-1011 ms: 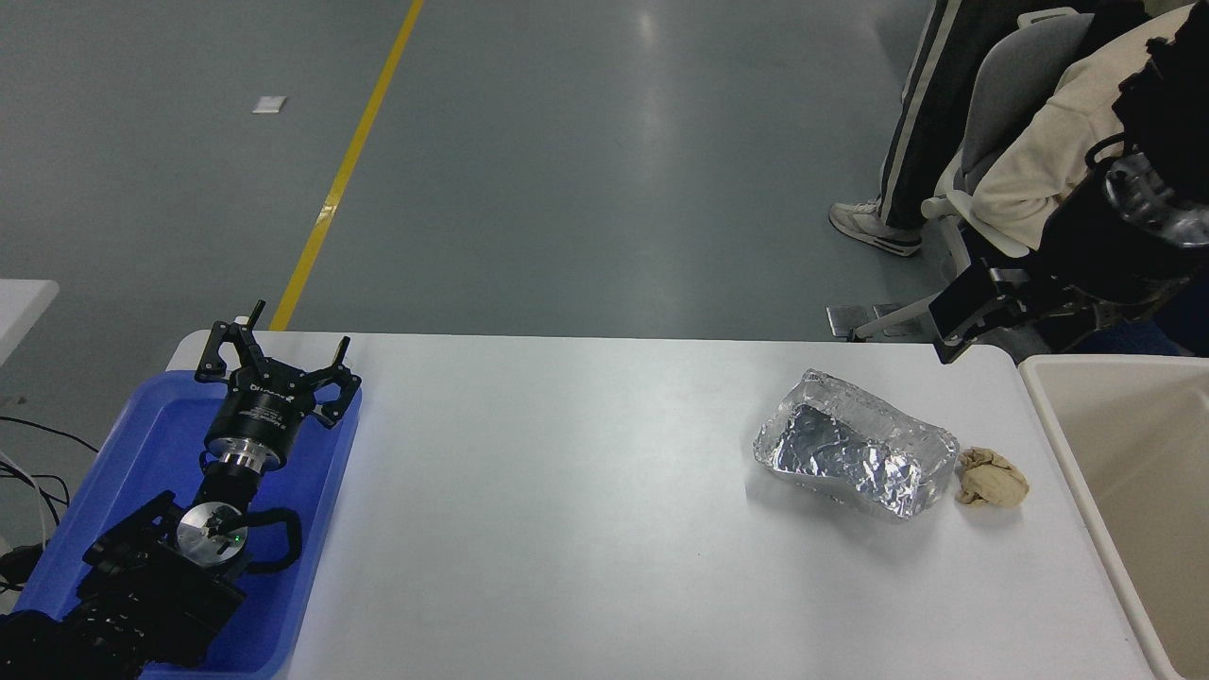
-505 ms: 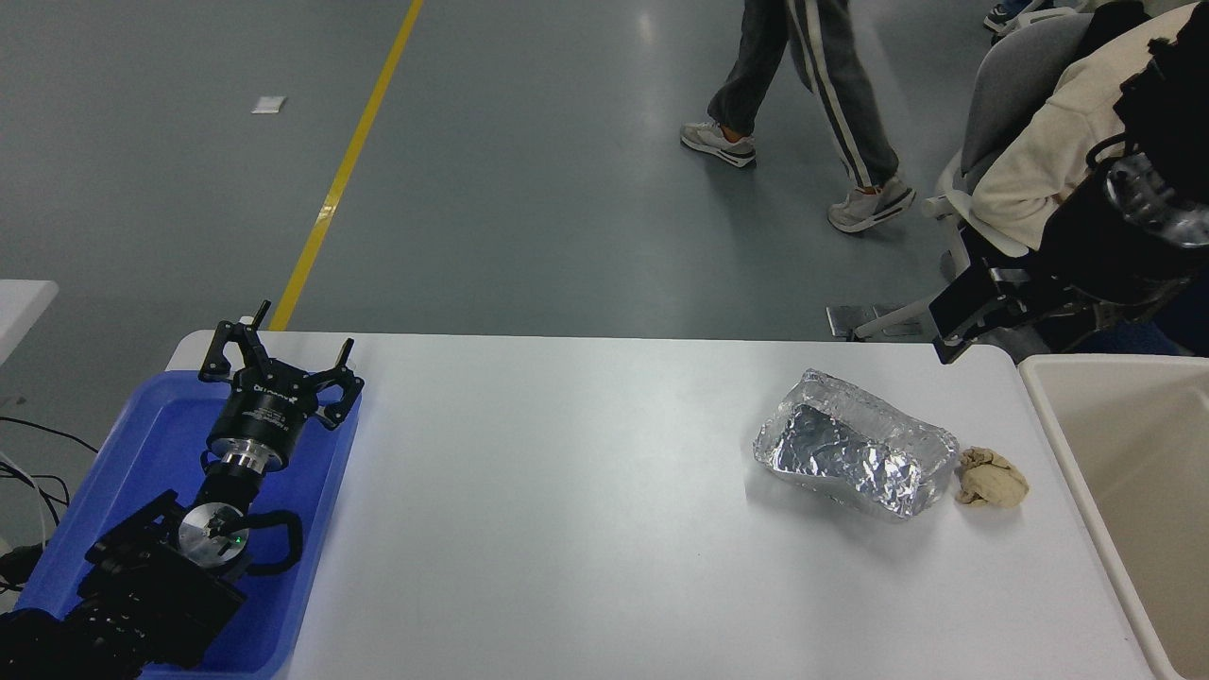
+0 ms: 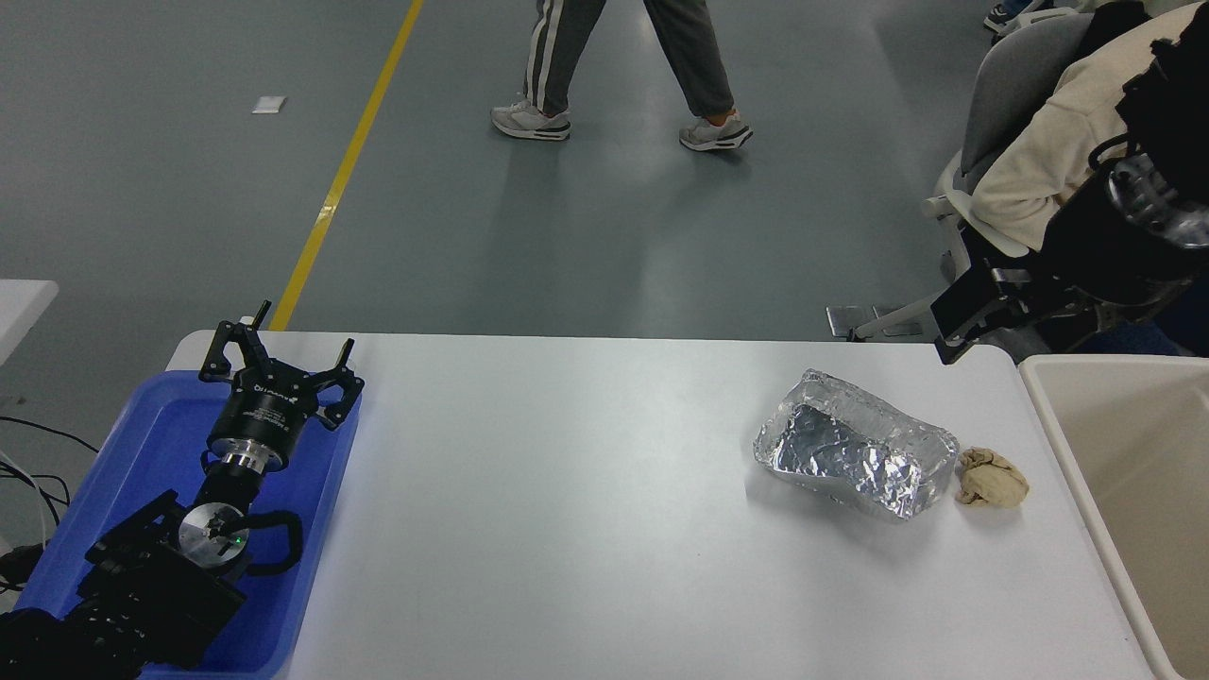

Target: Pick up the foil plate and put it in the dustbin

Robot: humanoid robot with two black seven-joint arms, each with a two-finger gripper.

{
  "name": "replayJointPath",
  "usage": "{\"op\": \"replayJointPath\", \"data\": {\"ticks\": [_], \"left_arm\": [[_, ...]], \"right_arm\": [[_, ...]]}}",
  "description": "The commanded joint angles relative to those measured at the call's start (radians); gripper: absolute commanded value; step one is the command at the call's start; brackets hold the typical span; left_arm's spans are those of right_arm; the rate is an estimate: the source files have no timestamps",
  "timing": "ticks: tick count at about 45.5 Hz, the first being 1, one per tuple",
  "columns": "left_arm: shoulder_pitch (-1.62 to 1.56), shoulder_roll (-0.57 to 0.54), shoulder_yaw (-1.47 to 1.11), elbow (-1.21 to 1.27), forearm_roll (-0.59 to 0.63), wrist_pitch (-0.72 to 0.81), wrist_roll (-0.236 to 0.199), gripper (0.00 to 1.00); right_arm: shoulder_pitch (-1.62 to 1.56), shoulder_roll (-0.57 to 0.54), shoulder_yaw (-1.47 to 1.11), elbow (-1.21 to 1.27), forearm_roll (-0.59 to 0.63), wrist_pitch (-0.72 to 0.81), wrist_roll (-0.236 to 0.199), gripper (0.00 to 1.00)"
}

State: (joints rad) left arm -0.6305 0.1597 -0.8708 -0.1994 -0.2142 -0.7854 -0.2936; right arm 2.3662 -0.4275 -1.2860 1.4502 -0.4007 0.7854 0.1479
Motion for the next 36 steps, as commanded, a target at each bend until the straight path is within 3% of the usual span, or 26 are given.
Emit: {"op": "replayJointPath", "data": {"ticks": [1,36], "left_arm": [[0.0,0.0,0.0,0.0,-0.001,0.0,-0.001,1.0],[0.0,0.0,0.0,0.0,-0.002,0.0,-0.001,1.0]], "right_arm": [[-0.01,0.001,0.004,0.001,0.036,0.0,0.001,1.0],[-0.067,-0.02,0.023,-0.005,0.04,0.0,0.001,1.0]]}}
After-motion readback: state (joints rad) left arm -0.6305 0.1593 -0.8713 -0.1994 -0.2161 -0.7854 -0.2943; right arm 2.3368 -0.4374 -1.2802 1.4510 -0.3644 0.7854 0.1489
